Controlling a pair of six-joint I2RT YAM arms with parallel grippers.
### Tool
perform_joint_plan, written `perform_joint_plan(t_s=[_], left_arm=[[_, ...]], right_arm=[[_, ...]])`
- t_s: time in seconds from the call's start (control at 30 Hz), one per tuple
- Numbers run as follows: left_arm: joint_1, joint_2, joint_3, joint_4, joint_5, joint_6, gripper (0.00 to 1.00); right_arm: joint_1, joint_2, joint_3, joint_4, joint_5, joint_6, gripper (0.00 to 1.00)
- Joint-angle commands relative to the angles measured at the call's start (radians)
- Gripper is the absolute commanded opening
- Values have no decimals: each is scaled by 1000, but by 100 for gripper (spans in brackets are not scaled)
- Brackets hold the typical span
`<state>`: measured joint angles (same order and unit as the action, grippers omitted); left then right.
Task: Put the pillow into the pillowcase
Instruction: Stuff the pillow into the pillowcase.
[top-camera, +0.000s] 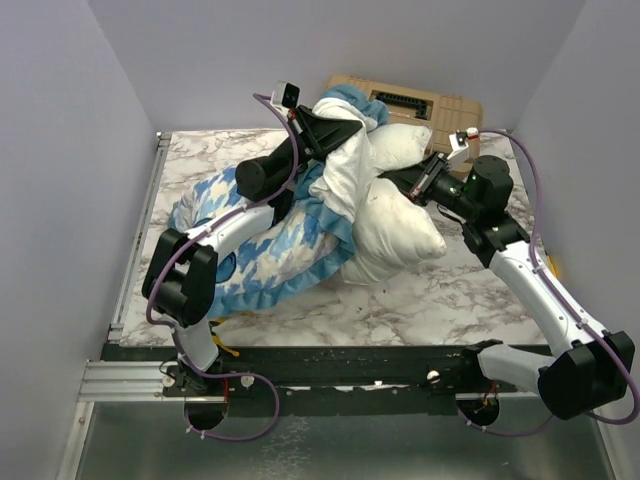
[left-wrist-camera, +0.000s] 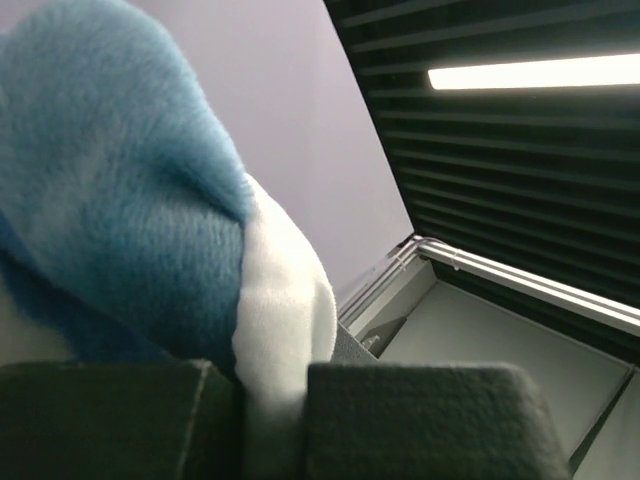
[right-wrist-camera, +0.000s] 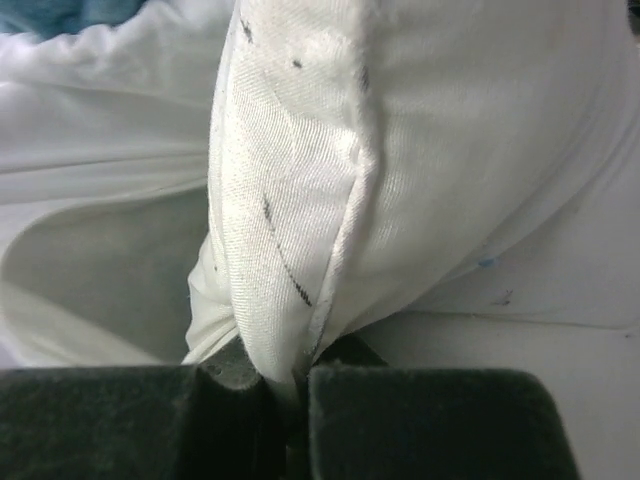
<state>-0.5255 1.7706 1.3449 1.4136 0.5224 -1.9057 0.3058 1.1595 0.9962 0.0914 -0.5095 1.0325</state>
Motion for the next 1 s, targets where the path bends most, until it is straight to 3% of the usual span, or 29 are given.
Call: perform_joint_plan(t_s=[0.0,0.07,0.17,0.23,0.3,0.43,0.53,0.67,0.77,0.97], left_arm=[[-2,-96,-79,-56,-106,95,0],[-7,-124,-84,-220,-101,196,0],[-16,-142,33,-706,-52,466,0],[-32,-124,153,-1047,-86,693,0],[-48,-85,258,-1264,-126,848,0],[-72,-6,330,-1366,-92,935,0],[-99,20,347,-1448,-101,999,0],[-121,12,356,-1629,-224,1116,1],[-124,-6,348,-1710,-294,1168,3],[-135,-36,338,-1770,-343,1225,25]], right_arm=[[13,10,-14,116,-184,78,5],[13,-25,-67,151,-163,136,10],[-5,-84,-149,49,-82,170,21],[-30,-116,-213,-18,-72,186,32],[-59,-148,-267,-63,-78,190,48],[-108,-188,-248,-313,-22,47,77],[-137,-166,-166,-534,37,-118,90],[-151,-155,-44,-807,157,-316,99],[-153,-160,4,-939,224,-400,100],[-157,-174,-76,-1060,153,-423,100]])
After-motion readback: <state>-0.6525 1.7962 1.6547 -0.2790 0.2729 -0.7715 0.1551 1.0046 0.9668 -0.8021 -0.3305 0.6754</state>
